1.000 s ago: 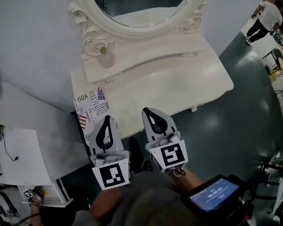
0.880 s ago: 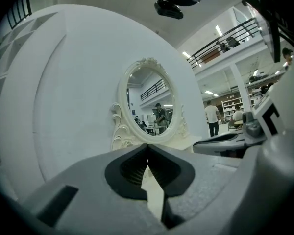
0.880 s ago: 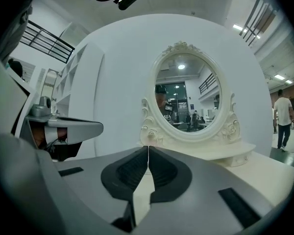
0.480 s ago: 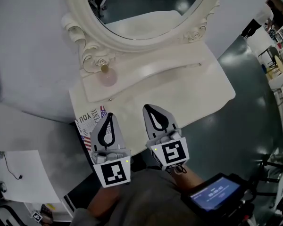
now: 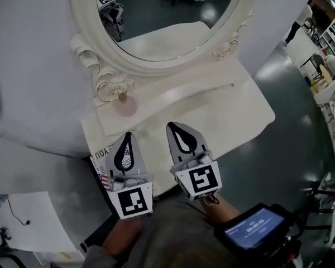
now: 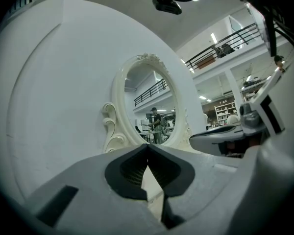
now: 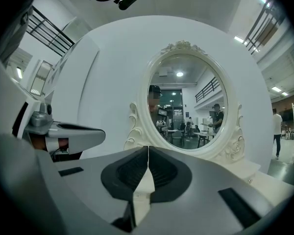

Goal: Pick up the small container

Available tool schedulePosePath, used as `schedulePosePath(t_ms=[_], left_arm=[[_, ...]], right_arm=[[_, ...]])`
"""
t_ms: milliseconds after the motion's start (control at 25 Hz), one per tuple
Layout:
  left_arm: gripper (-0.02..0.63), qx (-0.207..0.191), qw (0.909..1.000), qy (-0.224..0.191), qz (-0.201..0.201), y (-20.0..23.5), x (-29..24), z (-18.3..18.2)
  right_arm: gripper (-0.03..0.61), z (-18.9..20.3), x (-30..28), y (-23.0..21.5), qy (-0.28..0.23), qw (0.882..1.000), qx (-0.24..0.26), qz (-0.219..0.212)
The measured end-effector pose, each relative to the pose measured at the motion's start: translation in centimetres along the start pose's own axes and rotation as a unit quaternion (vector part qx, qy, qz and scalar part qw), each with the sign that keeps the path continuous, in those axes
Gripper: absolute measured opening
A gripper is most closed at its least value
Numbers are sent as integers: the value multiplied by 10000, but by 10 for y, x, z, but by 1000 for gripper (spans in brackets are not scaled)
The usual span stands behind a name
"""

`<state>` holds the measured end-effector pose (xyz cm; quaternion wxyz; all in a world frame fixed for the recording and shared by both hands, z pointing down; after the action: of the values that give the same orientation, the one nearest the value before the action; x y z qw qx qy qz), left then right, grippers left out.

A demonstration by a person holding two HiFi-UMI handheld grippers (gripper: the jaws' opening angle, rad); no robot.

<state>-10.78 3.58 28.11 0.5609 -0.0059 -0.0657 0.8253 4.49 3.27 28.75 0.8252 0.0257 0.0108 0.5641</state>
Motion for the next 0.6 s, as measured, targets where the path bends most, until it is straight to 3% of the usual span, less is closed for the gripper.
schedulePosePath(t_ms=[600], left_arm=[[15,0,9995,170,-271,3,-66,16]], right_arm=[[15,18,-52,-48,176,9994,-202,-232]])
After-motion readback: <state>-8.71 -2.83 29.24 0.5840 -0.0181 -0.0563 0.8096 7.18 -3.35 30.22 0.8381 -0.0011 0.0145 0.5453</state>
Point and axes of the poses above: the fingertips, and each gripper's own axes: x backward along the fingers, y to its left, z out of its underside, the point moved 7 cm from there along x, backward along the fingers, and after that the axes turned 5 degrees about -y, right-handed, at the moved point
